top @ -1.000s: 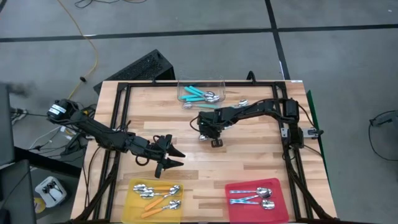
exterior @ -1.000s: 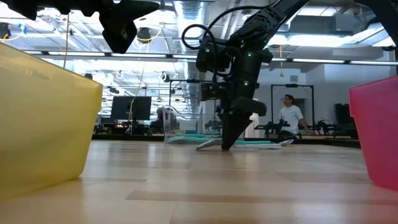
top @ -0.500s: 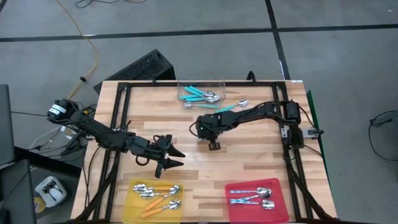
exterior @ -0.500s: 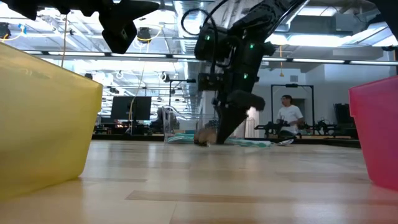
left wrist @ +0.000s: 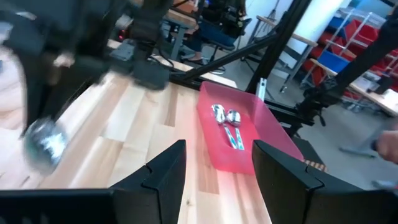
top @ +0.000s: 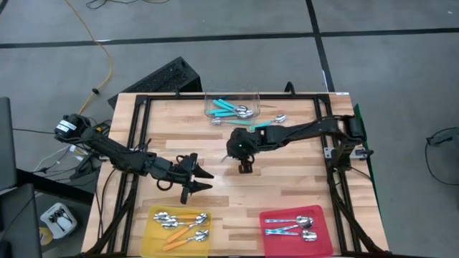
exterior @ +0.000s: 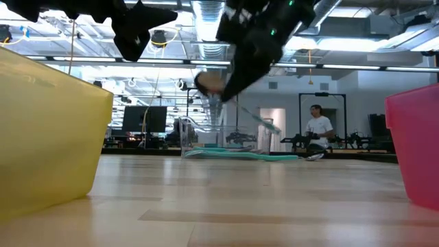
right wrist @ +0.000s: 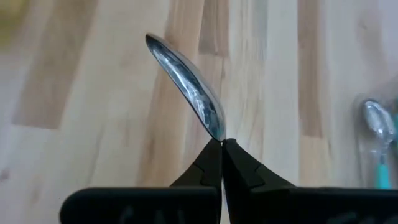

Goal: Sort silverware by color (type)
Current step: Put the white and blue spoon into the red bin

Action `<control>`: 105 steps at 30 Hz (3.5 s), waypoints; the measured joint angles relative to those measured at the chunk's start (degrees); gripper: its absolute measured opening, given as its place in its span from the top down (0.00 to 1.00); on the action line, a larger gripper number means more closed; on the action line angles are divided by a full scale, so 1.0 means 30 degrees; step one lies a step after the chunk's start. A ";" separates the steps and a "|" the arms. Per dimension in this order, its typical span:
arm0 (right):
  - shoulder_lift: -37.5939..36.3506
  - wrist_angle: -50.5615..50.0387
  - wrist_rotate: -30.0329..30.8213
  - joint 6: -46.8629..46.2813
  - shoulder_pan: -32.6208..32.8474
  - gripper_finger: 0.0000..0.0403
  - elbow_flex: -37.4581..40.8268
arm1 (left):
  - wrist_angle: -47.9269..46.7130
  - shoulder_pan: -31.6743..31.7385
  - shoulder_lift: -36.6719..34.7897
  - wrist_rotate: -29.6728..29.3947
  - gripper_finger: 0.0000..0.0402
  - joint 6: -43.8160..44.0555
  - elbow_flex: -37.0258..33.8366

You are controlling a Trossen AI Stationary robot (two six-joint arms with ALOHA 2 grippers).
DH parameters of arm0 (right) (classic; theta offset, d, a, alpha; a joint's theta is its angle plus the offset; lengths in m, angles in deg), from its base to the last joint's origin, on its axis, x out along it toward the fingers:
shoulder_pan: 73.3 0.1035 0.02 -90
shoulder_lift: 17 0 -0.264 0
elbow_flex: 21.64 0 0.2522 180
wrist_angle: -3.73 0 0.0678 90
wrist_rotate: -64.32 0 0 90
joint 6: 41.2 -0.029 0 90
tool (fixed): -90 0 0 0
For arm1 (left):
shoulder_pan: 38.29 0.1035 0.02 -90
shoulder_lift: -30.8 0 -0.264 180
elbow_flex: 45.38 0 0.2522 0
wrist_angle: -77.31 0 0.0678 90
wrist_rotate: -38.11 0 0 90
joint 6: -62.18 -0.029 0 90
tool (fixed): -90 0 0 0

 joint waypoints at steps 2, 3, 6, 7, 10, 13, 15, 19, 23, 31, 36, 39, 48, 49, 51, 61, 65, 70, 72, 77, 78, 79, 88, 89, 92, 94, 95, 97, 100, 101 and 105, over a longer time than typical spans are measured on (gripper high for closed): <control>-0.0563 0.0247 0.0024 -0.0318 0.0174 0.95 0.0022 | -0.0008 0.0000 0.0000 -0.0272 0.58 -0.0010 0.0000; -0.0870 0.0667 0.0046 -0.0472 0.0274 0.95 0.0013 | -0.0031 0.0002 0.0000 -0.0324 0.58 -0.0015 0.0000; -0.1600 0.1245 0.0076 -0.0889 0.0634 0.95 0.0002 | -0.0056 0.0007 0.0000 -0.0369 0.58 -0.0022 0.0000; -0.1848 0.1631 0.0078 -0.0969 0.0768 0.95 0.0000 | -0.0064 0.0007 0.0000 -0.0369 0.58 -0.0022 0.0000; -0.2471 0.2452 0.0076 -0.1073 0.1226 0.95 0.0014 | -0.0047 0.0006 0.0000 -0.0369 0.58 -0.0022 0.0000; -0.3212 0.2919 0.0120 -0.1190 0.1738 0.95 0.0000 | 0.0002 0.0007 0.0000 -0.0377 0.58 -0.0022 0.0000; -0.3699 0.3484 0.0135 -0.1190 0.2126 0.95 -0.0007 | -0.0070 0.0000 0.0000 -0.0537 0.58 -0.0029 0.0000; -0.4837 0.3860 0.0135 -0.1175 0.3000 0.95 -0.0007 | -0.0074 0.0004 0.0000 -0.0982 0.58 -0.0036 0.0000; -0.5981 0.3563 0.0135 -0.1229 0.3911 0.95 -0.0016 | -0.0086 0.0007 0.0000 -0.1278 0.58 -0.0036 0.0000; -0.8025 0.1244 0.0142 -0.2840 0.5805 0.95 -0.0007 | -0.0115 0.0001 0.0000 -0.1287 0.58 -0.0036 0.0000; -0.9213 -0.0041 0.0821 -0.3759 0.7065 0.95 -0.0007 | -0.0110 0.0007 0.0000 -0.1295 0.58 -0.0044 0.0000; -0.9871 -0.0462 0.2091 -0.4268 0.7830 0.94 -0.0007 | -0.0111 0.0015 0.0000 -0.1307 0.58 -0.0059 0.0000; -1.1214 -0.0559 0.2102 -0.4342 1.0622 0.94 -0.0007 | -0.0107 0.0015 0.0000 -0.1775 0.58 -0.0495 0.0000; -1.1313 -0.0552 0.2102 -0.4370 1.1027 0.94 -0.0007 | -0.0107 0.0015 0.0000 -0.1775 0.58 -0.0495 0.0000; -1.1438 -0.0552 0.2094 -0.4769 1.1807 0.94 -0.0007 | -0.0109 0.0015 0.0000 -0.1775 0.58 -0.0495 0.0000; -1.1240 -0.0947 0.2081 -0.8473 1.4842 0.94 -0.0007 | -0.0107 0.0015 0.0000 -0.1783 0.58 -0.0495 0.0000; -1.1136 -0.1204 0.2133 -1.0636 1.5764 0.94 -0.0015 | -0.0107 0.0015 0.0000 -0.1783 0.58 -0.0495 0.0000; -1.0942 -0.1513 0.2849 -1.2777 1.6811 0.94 0.0007 | -0.0115 0.0015 0.0000 -0.1797 0.58 -0.0495 0.0005; -1.0810 -0.1651 0.3438 -1.3265 1.7080 0.94 -0.0029 | -0.0109 0.0015 0.0000 -0.1940 0.58 -0.0495 0.0004; -1.0545 -0.2259 0.3970 -1.3934 1.7795 0.94 0.0013 | -0.0137 0.0015 0.0000 -0.2706 0.58 -0.0495 0.0007; -1.0445 -0.2159 0.4030 -1.4121 1.7815 0.94 -0.0020 | -0.0131 0.0015 0.0000 -0.2764 0.58 -0.0495 0.0007; -1.0373 -0.2091 0.4046 -1.4248 1.7815 0.94 -0.0036 | -0.0137 0.0015 0.0000 -0.2768 0.58 -0.0490 0.0007; -0.9218 -0.2284 0.4145 -1.4944 1.8204 0.94 -0.0007 | -0.0283 0.0015 0.0000 -0.2804 0.58 -0.0488 0.0015; -0.9041 -0.2288 0.4130 -1.5112 1.8213 0.94 -0.0007 | -0.0297 0.0015 0.0000 -0.2817 0.58 -0.0488 0.0015; -0.8424 -0.2290 0.4079 -1.5606 1.8218 0.94 -0.0007 | -0.0422 0.0010 0.0000 -0.3126 0.58 -0.0488 0.0015; -0.8014 -0.2300 0.4032 -1.6060 1.8296 0.94 -0.0007 | -0.0542 0.0007 0.0000 -0.3309 0.58 -0.0488 0.0015; -0.7775 -0.2300 0.4033 -1.6348 1.8375 0.94 -0.0007 | -0.0552 0.0007 0.0000 -0.3373 0.58 -0.0488 0.0015; -0.7286 -0.2340 0.4032 -1.6935 1.8472 0.94 -0.0007 | -0.0552 0.0015 0.0000 -0.3470 0.58 -0.0488 0.0015; -0.6492 -0.2996 0.3901 -1.8295 1.8505 0.94 -0.0007 | -0.0552 0.0007 0.0000 -0.3478 0.58 -0.0488 0.0015; -0.6256 -0.3270 0.3892 -1.8763 1.8505 0.94 -0.0007 | -0.0552 0.0007 0.0000 -0.3492 0.58 -0.0488 0.0015; -0.5340 -0.4584 0.3887 -2.0272 1.8479 0.94 -0.0007 | -0.0552 0.0007 0.0000 -0.3509 0.58 -0.0483 0.0015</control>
